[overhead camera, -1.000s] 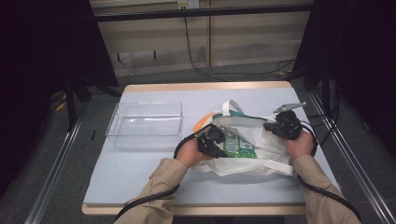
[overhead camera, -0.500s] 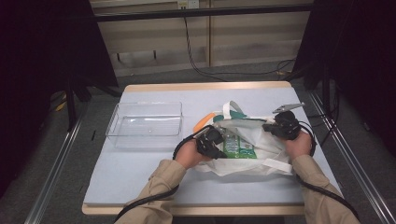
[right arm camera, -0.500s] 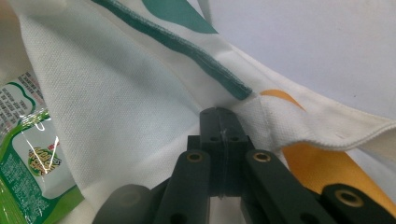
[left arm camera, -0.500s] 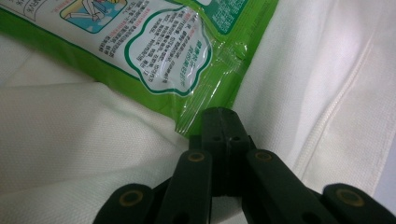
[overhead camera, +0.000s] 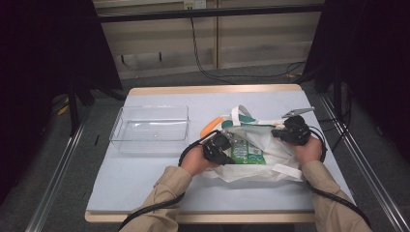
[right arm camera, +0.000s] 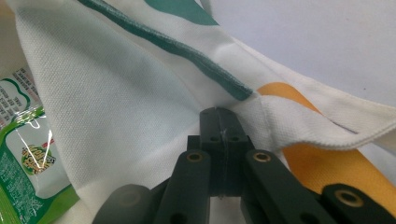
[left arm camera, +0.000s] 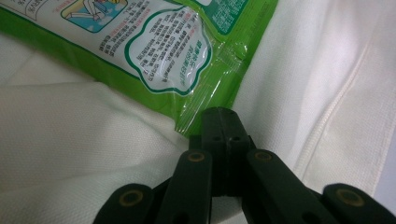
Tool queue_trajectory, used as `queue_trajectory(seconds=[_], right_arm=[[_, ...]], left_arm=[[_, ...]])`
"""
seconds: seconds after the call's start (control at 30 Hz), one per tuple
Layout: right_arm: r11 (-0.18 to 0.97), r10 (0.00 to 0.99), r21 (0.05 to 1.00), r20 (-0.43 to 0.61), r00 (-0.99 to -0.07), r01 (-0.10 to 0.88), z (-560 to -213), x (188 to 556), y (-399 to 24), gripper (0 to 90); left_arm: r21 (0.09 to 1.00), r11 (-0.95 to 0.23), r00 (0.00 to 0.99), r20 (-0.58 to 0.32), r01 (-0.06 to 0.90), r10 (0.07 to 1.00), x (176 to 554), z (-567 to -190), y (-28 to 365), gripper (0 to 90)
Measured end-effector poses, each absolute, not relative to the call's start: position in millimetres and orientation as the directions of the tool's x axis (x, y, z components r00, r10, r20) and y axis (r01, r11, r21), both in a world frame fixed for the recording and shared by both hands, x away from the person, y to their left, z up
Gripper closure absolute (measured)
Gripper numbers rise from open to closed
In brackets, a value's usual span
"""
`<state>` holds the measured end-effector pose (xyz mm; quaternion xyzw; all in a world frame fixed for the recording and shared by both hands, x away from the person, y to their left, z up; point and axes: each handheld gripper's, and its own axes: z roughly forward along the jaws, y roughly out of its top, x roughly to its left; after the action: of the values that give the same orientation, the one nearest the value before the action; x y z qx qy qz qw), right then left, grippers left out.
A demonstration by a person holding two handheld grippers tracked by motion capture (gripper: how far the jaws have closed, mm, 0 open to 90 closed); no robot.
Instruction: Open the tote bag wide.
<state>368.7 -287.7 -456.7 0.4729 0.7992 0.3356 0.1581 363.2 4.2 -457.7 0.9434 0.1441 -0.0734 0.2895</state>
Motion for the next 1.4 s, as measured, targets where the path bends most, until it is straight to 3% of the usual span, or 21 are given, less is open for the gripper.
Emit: queue_trajectory(seconds=[0.53, 0.87, 1.4], right_arm=[[0.316, 0.853, 0.711, 0.077, -0.516, 0.628, -449, 360, -288, 87.8], [0.332, 0.841, 0.72, 0.067, -0.538, 0.609, -440, 357, -283, 88.3], [0.378, 0.786, 0.738, 0.063, -0.615, 0.559, -431, 347, -263, 90.0]], left_arm=[[0.521, -0.795, 0.949, -0.21, 0.311, 0.234, 361, -454, 5, 90.0], [0.578, -0.761, 0.955, -0.195, 0.296, 0.224, 363, -439, 6, 90.0], [0.585, -0.733, 0.937, -0.175, 0.346, 0.303, 369, -439, 8, 89.9]])
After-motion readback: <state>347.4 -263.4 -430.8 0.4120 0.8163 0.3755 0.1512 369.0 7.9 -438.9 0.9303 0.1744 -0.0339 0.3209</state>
